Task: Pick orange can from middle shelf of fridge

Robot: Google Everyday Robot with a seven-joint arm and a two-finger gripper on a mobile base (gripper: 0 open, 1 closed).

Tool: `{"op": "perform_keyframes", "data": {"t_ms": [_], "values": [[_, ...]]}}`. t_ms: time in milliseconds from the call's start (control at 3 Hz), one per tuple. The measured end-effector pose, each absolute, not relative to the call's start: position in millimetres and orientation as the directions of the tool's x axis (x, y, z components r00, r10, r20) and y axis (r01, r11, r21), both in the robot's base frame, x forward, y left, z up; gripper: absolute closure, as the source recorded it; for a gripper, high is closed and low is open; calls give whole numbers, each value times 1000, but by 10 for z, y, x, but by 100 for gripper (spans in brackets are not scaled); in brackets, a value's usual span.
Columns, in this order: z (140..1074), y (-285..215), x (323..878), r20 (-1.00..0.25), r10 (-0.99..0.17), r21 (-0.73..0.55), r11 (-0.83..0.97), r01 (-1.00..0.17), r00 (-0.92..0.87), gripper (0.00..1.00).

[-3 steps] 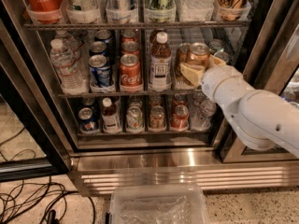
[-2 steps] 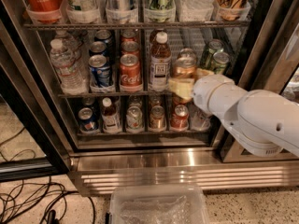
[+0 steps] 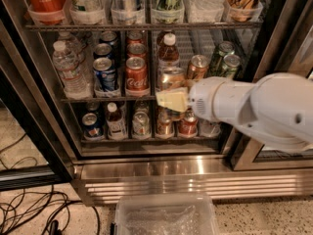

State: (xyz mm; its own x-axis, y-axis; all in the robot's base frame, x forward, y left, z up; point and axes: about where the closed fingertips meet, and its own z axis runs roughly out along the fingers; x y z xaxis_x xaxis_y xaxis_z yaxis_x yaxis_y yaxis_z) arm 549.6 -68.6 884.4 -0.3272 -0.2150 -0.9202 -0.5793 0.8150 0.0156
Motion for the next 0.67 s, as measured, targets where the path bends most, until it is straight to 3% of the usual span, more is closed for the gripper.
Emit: {"op": "perform_keyframes", "data": {"t_ms": [333, 667], "values": [[9008, -1404, 5698, -916, -188, 51, 822, -568, -354, 100], [9283, -1541, 5741, -926, -181, 50, 809, -586, -330, 100]]}}
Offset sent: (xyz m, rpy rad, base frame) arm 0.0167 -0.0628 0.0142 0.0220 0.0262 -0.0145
